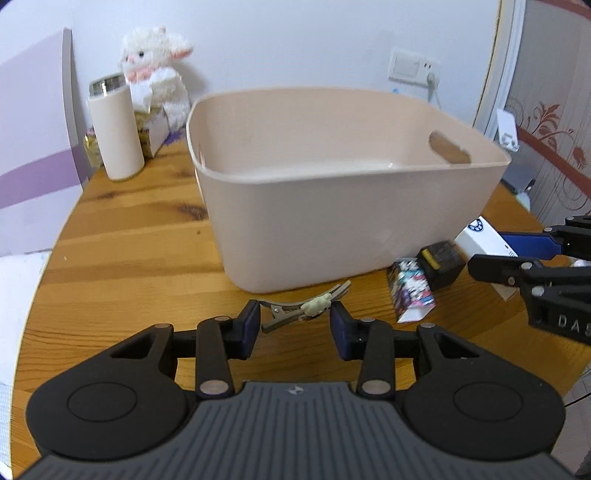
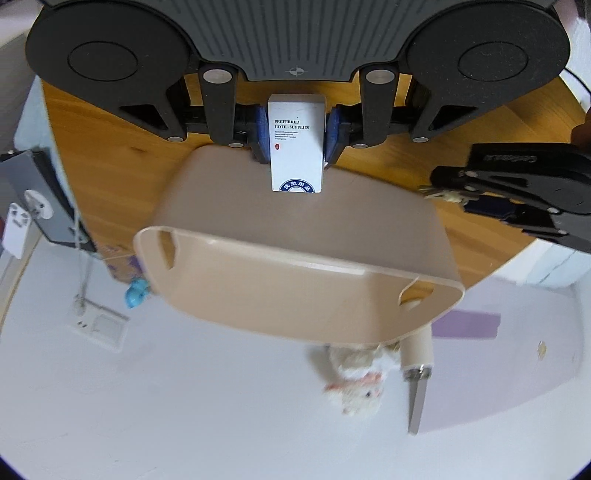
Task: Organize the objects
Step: 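Lift both items over the basket and drop them inside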
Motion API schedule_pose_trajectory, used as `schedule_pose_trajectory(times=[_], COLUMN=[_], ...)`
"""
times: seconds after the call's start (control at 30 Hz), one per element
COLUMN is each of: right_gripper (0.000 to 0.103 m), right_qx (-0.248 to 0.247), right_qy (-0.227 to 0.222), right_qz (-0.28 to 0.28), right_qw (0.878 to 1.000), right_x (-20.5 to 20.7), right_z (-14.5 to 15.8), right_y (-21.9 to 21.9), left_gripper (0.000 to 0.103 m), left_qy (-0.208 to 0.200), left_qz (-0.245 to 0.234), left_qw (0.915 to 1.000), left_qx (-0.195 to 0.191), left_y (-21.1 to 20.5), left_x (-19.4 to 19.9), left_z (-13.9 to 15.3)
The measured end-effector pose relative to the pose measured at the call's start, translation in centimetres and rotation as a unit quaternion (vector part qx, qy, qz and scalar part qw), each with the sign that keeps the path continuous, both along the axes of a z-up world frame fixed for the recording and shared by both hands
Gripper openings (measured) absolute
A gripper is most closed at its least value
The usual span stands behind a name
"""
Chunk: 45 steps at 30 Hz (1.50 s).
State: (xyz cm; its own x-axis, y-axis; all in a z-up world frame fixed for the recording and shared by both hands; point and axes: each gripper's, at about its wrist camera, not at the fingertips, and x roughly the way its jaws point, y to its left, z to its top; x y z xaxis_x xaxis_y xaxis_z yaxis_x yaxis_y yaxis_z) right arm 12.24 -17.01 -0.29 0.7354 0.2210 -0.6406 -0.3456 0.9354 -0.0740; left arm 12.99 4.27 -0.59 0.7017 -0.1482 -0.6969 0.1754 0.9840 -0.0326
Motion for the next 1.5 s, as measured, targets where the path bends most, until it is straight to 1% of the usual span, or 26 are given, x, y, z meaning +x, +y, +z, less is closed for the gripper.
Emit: schedule_pose_trajectory(times=[0.3, 0.4, 0.5, 0.63, 0.77, 0.9, 0.97, 1.1, 1.2, 1.4, 1.5], right_gripper=[0.028, 0.028, 0.028, 0.028, 0.028, 0.028, 0.028, 0.028, 0.028, 0.028, 0.029], right_qx=[0.028, 0.034, 0.039, 0.043, 0.048, 0.052, 0.052, 0.047, 0.037, 0.015, 0.005], right_qy=[-0.06, -0.074, -0.088, -0.107, -0.117, -0.112, -0.105, -0.081, -0.061, -0.029, -0.012], right_qz=[-0.026, -0.028, -0.028, -0.027, -0.032, -0.039, -0.04, -0.044, -0.047, -0.05, -0.054], right_qw=[0.997, 0.996, 0.995, 0.993, 0.991, 0.992, 0.992, 0.995, 0.996, 0.998, 0.998], right_x=[-0.6, -0.9, -0.6, 0.3, 1.8, 4.1, 5.3, 7.8, 9.5, 11.3, 11.9], right_z=[4.4, 5.6, 6.6, 7.8, 8.4, 8.1, 7.5, 6.1, 4.6, 2.2, 1.2], right_y=[-2.4, -3.0, -3.3, -3.2, -2.8, -2.6, -2.3, -1.7, -1.2, -0.8, -0.7], left_gripper=[0.043, 0.043, 0.043, 0.043, 0.043, 0.043, 0.043, 0.043, 0.043, 0.043, 0.044], left_qy=[-0.059, -0.079, -0.1, -0.113, -0.123, -0.112, -0.105, -0.091, -0.069, -0.032, -0.032], left_qz=[-0.001, 0.0, -0.001, -0.008, -0.008, -0.008, -0.005, 0.007, 0.016, 0.023, 0.033], left_qw=[0.9982, 0.9968, 0.995, 0.9936, 0.9923, 0.9936, 0.9944, 0.9953, 0.9968, 0.9978, 0.9977], left_qx=[-0.011, -0.007, 0.006, 0.0, 0.002, 0.002, 0.01, 0.032, 0.037, 0.054, 0.05], left_y=[-0.5, -0.8, -1.6, -2.2, -2.9, -3.5, -3.8, -4.8, -5.2, -5.7, -5.4], left_x=[-1.7, -1.8, -1.2, 0.0, 1.7, 4.4, 5.9, 8.7, 10.6, 12.6, 12.9], left_z=[4.5, 5.8, 7.0, 8.1, 8.8, 8.6, 8.0, 6.3, 4.8, 2.1, 2.3])
